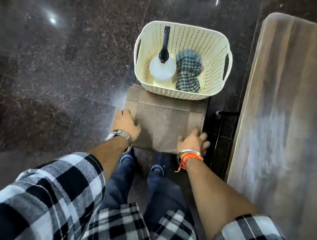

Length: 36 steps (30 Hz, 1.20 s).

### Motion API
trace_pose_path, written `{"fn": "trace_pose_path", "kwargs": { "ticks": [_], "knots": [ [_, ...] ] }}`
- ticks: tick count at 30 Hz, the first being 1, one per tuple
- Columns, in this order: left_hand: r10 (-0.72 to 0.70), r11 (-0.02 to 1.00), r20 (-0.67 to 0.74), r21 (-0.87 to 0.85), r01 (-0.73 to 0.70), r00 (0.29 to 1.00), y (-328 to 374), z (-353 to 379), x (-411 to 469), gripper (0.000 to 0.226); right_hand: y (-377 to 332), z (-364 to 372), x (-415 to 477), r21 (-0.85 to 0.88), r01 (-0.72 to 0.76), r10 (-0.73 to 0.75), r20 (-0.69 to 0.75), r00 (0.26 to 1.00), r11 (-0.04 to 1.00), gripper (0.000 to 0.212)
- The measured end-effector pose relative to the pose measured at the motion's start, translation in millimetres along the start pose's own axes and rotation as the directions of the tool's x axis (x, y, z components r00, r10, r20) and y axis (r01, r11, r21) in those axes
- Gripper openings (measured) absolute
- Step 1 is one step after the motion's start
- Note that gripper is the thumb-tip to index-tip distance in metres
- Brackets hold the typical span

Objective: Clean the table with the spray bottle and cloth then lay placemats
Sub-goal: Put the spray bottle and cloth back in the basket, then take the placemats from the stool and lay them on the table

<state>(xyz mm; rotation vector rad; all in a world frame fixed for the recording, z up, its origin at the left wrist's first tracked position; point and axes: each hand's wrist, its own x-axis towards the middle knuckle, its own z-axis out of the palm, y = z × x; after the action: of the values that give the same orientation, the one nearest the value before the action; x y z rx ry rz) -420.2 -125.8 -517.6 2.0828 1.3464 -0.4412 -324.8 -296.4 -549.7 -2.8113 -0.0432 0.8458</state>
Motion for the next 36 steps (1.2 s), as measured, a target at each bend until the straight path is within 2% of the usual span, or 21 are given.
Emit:
{"fn": "trace_pose_path", "kwargs": {
  "ticks": [2, 5, 8, 10, 12, 15, 20, 21, 23, 25, 27, 29, 33, 34, 36],
  "knots": [
    [-0.179, 0.983, 0.123, 0.061, 0.172, 0.976, -16, 9, -10, 0.060, 9, 10, -6, 0.012, -0.066, 0.065, 0.068, 0.996, 0.998, 0.056],
    [-0.261, 0.965, 0.209, 0.043, 0.257, 0.943, -33, 21, -14, 0.065, 15, 18, -9, 0.040, -0.100, 0.098, 0.055, 0.994, 0.994, 0.060],
    [-0.262, 0.963, 0.174, -0.009, 0.268, 0.949, -38, 27, -14, 0.061, 20, 17, -7, 0.086, -0.208, 0.202, 0.072, 0.977, 0.974, 0.068],
    [-0.263, 0.962, 0.104, -0.045, 0.269, 0.959, -36, 25, -14, 0.059, 21, 14, -3, 0.128, -0.227, 0.219, 0.071, 0.973, 0.966, 0.065],
    [-0.235, 0.969, 0.029, -0.064, 0.237, 0.971, -38, 22, -12, 0.053, 20, 13, -4, 0.127, -0.200, 0.201, 0.002, 0.980, 0.972, 0.059],
    [-0.128, 0.989, -0.003, -0.069, 0.127, 0.992, -43, 16, -12, 0.032, 14, 11, -12, 0.173, -0.136, 0.154, -0.098, 0.983, 0.976, 0.044],
    [0.169, 0.986, -0.087, 0.001, -0.170, 0.982, -43, -14, -45, 0.022, 11, -2, -54, 0.294, -0.019, 0.043, -0.078, 0.996, 0.956, 0.029],
    [0.271, 0.962, -0.114, 0.041, -0.268, 0.956, -44, -23, -55, 0.019, 11, -6, -67, 0.299, 0.024, 0.006, -0.097, 0.995, 0.954, 0.025],
    [0.481, 0.877, -0.168, 0.100, -0.470, 0.861, -50, -39, -76, 0.013, 10, -15, -96, 0.257, 0.151, -0.121, -0.128, 0.984, 0.955, 0.023],
    [0.638, 0.768, -0.228, 0.118, -0.630, 0.735, -53, -56, -96, 0.012, 12, -30, -129, 0.228, 0.269, -0.234, -0.169, 0.957, 0.936, 0.024],
    [0.766, 0.630, -0.289, 0.154, -0.762, 0.575, -50, -75, -115, 0.015, 21, -48, -163, 0.240, 0.352, -0.292, -0.251, 0.923, 0.905, 0.027],
    [0.843, 0.478, -0.366, 0.178, -0.860, 0.393, -33, -93, -132, 0.016, 34, -72, -188, 0.252, 0.406, -0.312, -0.341, 0.887, 0.878, 0.028],
    [0.906, 0.214, -0.407, 0.201, -0.956, 0.117, 25, -122, -168, 0.008, 57, -122, -227, 0.318, 0.491, -0.263, -0.552, 0.792, 0.811, 0.016],
    [0.914, 0.176, -0.396, 0.201, -0.964, 0.084, 41, -127, -175, 0.008, 62, -134, -235, 0.343, 0.520, -0.233, -0.612, 0.755, 0.783, 0.011],
    [0.921, 0.166, -0.379, 0.161, -0.973, 0.094, 71, -133, -193, 0.013, 79, -158, -249, 0.374, 0.563, -0.150, -0.722, 0.675, 0.737, 0.009]
  ]
}}
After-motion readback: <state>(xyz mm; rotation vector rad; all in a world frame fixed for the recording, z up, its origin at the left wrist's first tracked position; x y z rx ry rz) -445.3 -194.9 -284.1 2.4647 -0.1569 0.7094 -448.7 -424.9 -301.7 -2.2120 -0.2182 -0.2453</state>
